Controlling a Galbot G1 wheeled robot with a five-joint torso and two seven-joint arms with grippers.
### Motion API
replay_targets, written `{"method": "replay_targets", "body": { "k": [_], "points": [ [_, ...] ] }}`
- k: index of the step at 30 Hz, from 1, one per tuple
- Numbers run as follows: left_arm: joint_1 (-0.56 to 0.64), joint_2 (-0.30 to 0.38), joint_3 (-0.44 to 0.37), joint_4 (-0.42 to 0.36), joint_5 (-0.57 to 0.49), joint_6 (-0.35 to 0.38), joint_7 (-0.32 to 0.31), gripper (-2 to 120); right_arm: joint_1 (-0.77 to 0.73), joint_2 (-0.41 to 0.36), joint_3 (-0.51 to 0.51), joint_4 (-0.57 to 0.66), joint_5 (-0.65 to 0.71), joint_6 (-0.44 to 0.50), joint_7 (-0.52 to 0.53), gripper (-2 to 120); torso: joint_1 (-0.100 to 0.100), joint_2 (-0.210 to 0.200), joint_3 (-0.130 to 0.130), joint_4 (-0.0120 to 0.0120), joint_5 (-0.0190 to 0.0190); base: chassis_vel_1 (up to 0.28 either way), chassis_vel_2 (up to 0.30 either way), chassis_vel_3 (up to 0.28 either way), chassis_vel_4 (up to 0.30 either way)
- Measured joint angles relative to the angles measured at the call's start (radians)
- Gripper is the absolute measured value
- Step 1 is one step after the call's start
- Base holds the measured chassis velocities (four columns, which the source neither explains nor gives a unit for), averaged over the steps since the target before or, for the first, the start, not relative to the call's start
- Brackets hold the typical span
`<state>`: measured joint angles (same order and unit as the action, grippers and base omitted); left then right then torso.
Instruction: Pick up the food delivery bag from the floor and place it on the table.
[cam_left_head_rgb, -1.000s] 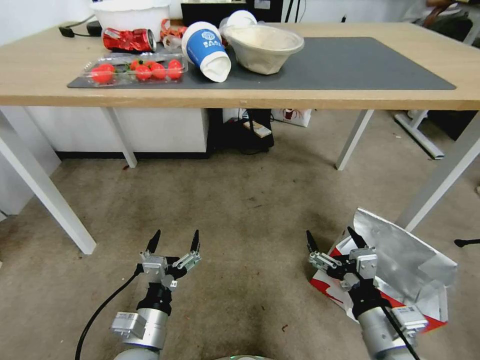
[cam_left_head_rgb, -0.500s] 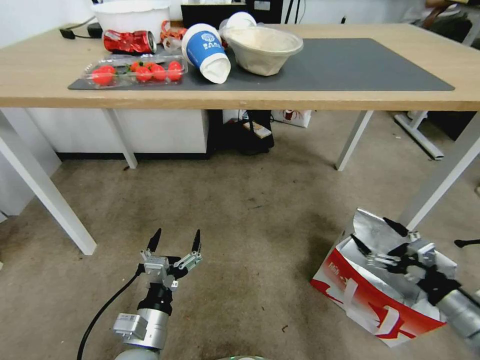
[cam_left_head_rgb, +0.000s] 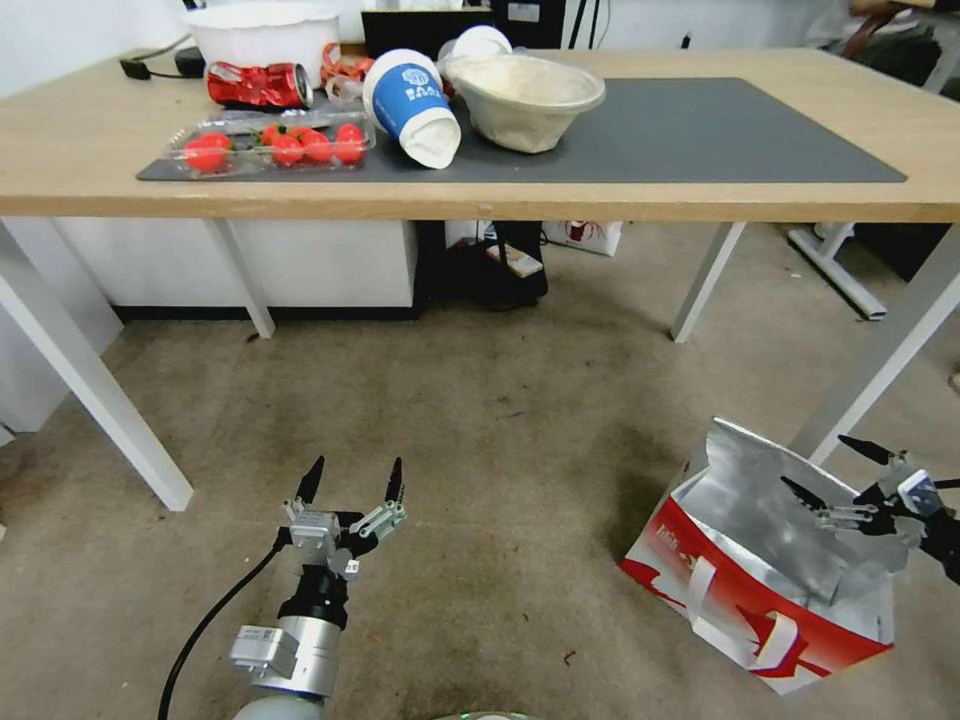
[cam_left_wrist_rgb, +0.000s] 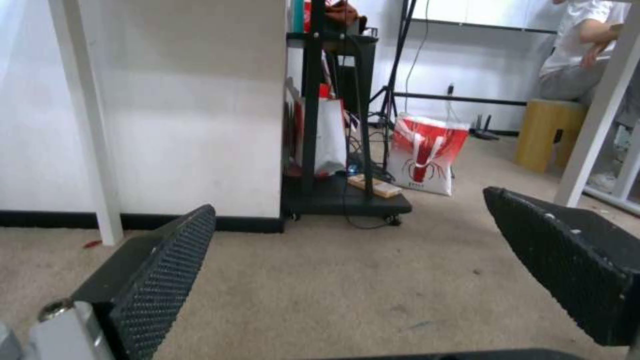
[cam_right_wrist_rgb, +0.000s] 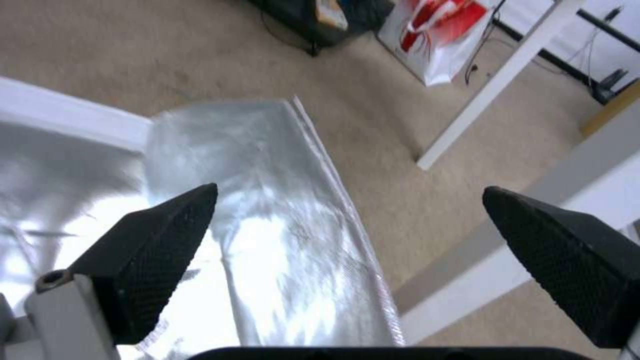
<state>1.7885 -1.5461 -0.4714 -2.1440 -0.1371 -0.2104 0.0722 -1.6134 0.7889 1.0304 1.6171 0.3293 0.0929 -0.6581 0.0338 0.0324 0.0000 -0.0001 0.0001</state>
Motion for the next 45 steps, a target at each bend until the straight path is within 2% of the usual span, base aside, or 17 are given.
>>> {"method": "replay_targets", "body": {
  "k": [7, 17, 34, 45],
  "points": [
    [0.002, -0.015, 0.007, 0.009, 0.011, -0.002, -0.007, 100, 0.067, -0.049, -0.065, -0.073, -0.018, -0.008, -0.001, 100, 0.0, 0.0, 0.0, 0.0003, -0.0001, 0.0, 0.0, 0.0, 0.0],
    [-0.005, -0.023, 0.0, 0.031, 0.011, -0.009, -0.02, 100, 0.183, -0.073, -0.195, -0.276, -0.059, 0.009, -0.056, 100, 0.0, 0.001, 0.0, 0.0, 0.0001, 0.0, 0.0, 0.0, 0.0],
    [-0.017, -0.033, 0.007, 0.046, 0.01, -0.012, -0.025, 100, 0.108, -0.086, -0.125, -0.304, -0.056, 0.028, -0.083, 100, 0.0, 0.001, 0.0, 0.0, 0.0, 0.0, 0.0, 0.0, 0.0],
    [-0.016, -0.035, 0.009, 0.053, 0.014, -0.02, -0.026, 100, 0.125, -0.077, -0.137, -0.362, -0.053, 0.033, -0.083, 100, 0.0, 0.001, 0.0, 0.0001, -0.0001, 0.0, 0.0, 0.0, 0.0]
  ]
}}
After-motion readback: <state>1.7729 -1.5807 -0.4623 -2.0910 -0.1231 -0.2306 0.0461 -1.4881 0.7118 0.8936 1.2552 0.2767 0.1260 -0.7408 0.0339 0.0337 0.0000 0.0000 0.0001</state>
